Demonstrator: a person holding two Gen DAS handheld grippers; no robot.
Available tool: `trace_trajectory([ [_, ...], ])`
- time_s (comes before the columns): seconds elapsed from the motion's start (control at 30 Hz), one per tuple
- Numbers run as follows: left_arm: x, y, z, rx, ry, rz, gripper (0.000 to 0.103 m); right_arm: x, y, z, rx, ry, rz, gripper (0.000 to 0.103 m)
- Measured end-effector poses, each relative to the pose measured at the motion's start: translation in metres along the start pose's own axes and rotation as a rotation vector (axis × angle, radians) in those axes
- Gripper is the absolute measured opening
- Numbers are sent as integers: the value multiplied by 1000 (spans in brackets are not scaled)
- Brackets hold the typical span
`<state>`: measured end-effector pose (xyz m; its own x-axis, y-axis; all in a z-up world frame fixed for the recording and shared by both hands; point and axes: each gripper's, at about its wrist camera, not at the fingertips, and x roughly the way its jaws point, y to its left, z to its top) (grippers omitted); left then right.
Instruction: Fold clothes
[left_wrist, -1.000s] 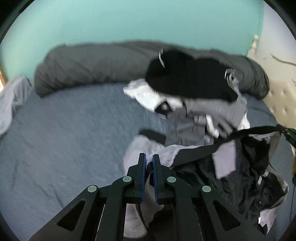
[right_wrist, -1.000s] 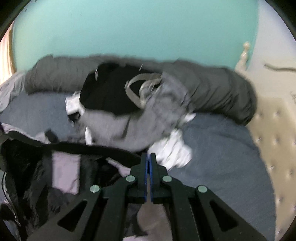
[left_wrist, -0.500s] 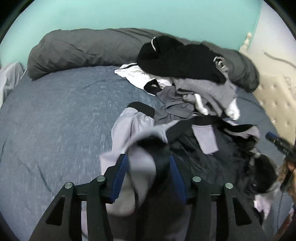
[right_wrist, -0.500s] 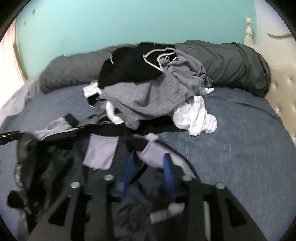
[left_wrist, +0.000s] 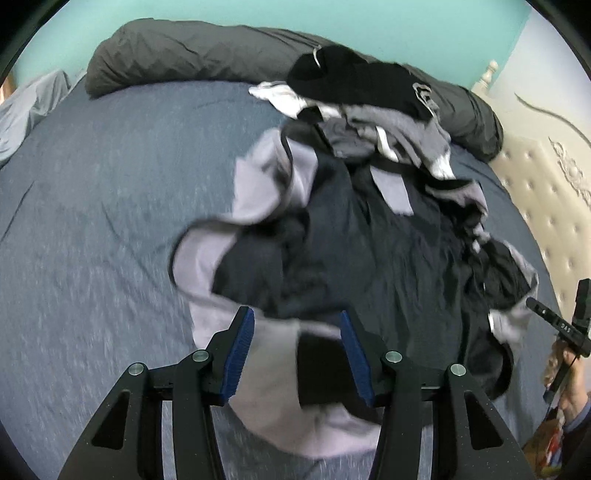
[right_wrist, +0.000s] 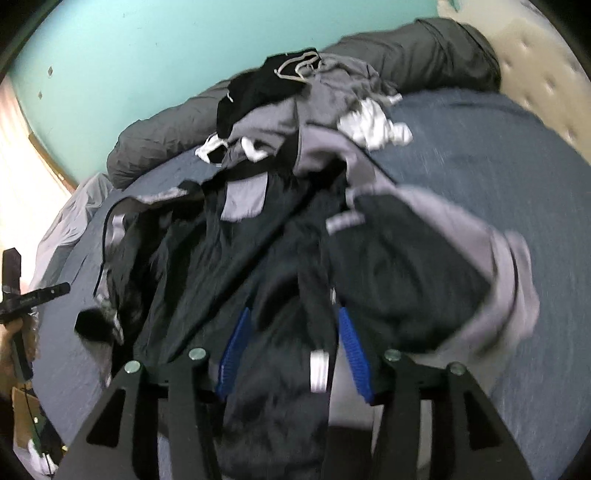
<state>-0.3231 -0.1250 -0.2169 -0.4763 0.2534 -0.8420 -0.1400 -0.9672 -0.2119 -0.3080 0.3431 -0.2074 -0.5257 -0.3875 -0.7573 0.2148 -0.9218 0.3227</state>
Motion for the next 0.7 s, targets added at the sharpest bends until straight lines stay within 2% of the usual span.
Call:
trace_trajectory([
  [0.17, 13, -19, -30, 65, 20, 37, 53, -12, 1, -36, 19, 22, 4, 55],
  [0.37, 20, -16, -43, 37, -20, 50, 53, -18, 4, -70, 14, 57, -9, 58],
  [0.5, 6, -18, -42, 20, -70, 73, 53, -24, 1, -78, -1, 62, -23, 58],
  [0.6, 10, -21, -34, 31, -58, 95, 53, -26, -8, -79, -1, 57, -65, 58],
  [0.7, 23, -24, -32, 38, -31, 98, 53, -28, -22, -76, 56, 49, -97, 58],
])
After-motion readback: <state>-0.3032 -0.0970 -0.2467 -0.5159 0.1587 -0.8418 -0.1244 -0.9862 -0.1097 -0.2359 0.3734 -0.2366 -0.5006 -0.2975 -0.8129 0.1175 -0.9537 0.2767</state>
